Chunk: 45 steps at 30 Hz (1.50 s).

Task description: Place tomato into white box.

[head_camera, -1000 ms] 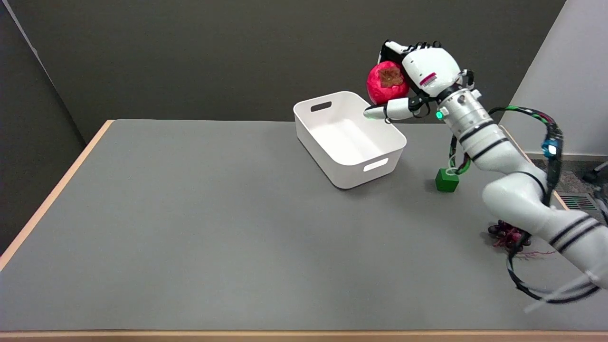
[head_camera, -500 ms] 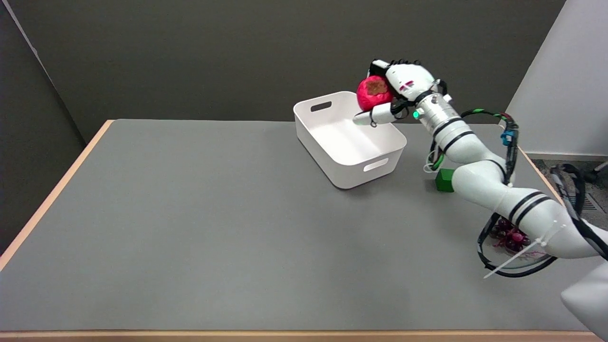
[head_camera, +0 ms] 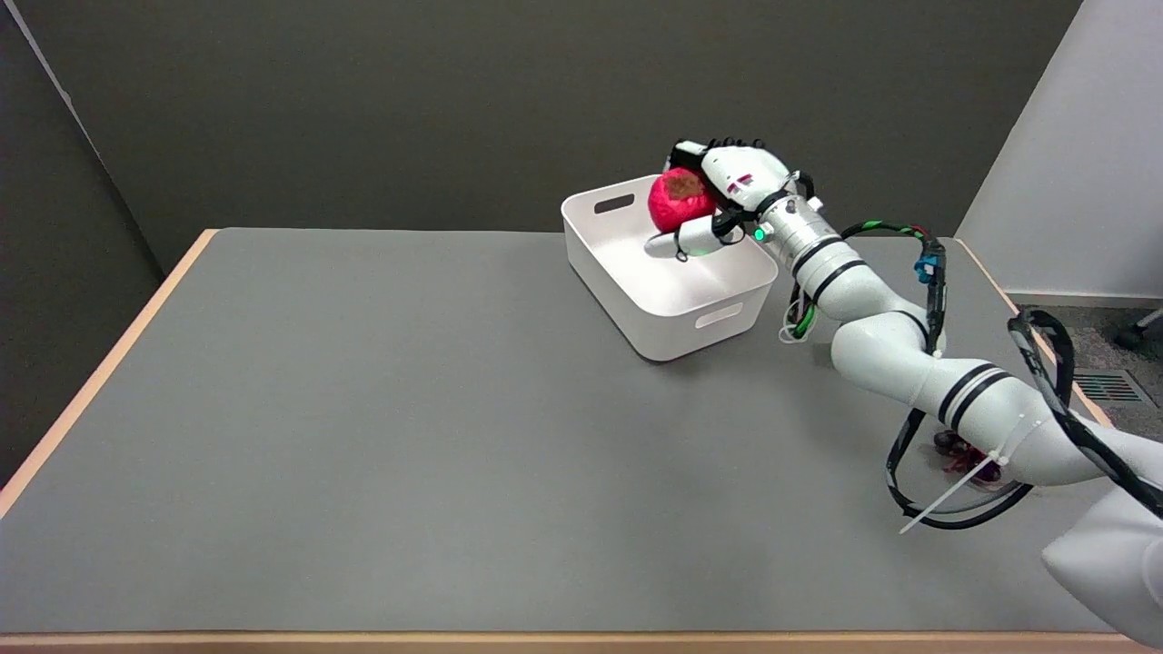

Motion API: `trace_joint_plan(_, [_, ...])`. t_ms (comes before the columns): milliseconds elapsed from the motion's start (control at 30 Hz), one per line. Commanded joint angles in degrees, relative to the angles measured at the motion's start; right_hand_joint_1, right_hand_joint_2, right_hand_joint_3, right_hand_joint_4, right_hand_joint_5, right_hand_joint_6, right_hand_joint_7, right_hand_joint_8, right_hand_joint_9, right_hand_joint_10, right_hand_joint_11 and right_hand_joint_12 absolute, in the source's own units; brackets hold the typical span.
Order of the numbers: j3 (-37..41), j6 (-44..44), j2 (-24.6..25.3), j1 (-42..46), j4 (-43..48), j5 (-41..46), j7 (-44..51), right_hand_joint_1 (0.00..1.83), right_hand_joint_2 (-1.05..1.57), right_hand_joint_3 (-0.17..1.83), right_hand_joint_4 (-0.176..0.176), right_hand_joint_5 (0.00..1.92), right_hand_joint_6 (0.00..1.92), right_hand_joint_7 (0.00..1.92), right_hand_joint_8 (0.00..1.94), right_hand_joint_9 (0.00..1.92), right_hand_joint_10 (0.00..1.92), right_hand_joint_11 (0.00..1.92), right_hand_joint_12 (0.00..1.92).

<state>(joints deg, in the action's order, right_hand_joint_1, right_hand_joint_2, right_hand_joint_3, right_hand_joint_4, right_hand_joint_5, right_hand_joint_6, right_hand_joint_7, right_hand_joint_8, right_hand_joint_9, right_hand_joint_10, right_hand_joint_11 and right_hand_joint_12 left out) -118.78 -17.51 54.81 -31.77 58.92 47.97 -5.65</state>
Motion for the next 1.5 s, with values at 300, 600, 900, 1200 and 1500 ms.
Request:
trace_joint_plan(300, [-1.7,-0.4,0.9,1.7,0.6,5.3,-5.3,0.53,0.65,1.0,0.122,0.25,0.55,0.29,0.36,0.19,0.66,0.11,1.18])
trace_joint_plan(600, [0.4,-2.4,0.7,4.2,4.4,5.3,-5.3,0.34,0.58,0.97,0.157,0.2,0.53,0.13,0.29,0.04,0.53,0.0,1.07])
trace_joint_plan(900, [4.5,-5.7,-1.1,10.7,18.1,4.2,-4.5,0.51,0.55,0.99,0.138,0.13,0.54,0.06,0.18,0.02,0.31,0.0,0.91])
trace_joint_plan(1200, [13.8,-8.5,-5.8,25.3,31.8,1.0,-4.5,0.39,0.6,0.89,0.125,0.2,0.45,0.13,0.25,0.01,0.48,0.0,0.98])
trace_joint_plan(1500, [19.8,-24.4,-6.5,42.1,38.4,-4.7,-4.5,0.38,0.58,0.96,0.112,0.2,0.51,0.16,0.32,0.02,0.56,0.0,1.02])
